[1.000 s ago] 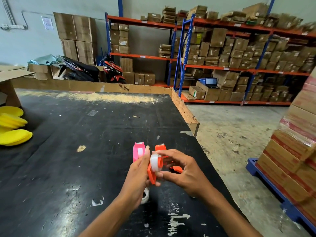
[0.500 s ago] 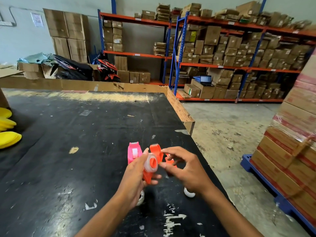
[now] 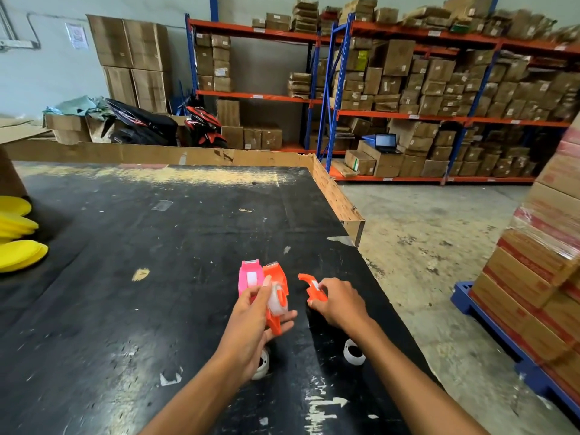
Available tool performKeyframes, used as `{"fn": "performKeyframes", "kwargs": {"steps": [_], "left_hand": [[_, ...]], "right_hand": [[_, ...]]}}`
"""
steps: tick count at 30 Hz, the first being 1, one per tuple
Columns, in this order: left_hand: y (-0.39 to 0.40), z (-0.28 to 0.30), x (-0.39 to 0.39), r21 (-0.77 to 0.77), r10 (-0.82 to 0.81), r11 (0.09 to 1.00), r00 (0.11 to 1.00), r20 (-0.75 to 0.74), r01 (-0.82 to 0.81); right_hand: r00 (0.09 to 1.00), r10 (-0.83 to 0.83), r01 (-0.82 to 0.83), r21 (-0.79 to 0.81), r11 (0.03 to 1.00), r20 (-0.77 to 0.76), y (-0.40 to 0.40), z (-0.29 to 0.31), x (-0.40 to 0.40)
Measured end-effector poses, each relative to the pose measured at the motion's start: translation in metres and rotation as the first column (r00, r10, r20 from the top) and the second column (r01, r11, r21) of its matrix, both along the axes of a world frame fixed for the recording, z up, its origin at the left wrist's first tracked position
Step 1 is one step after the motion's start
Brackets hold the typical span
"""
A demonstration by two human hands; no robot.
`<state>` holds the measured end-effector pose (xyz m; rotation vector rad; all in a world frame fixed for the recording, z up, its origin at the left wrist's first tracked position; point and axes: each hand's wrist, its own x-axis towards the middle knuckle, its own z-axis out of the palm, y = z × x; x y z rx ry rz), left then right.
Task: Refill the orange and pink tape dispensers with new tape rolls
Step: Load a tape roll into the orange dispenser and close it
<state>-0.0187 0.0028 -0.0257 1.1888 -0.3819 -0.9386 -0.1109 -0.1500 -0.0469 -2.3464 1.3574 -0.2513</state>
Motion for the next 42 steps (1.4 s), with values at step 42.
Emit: {"fn": "performKeyframes", "kwargs": {"steps": [42], "left_hand": [[0.006,0.014,-0.013,-0.311,0.036,0.949,0.97,0.239,0.041]], "right_hand": [[0.528,0.049,-0.368,0.176,0.913,0.848,0.094,0.055,-0.015]]}}
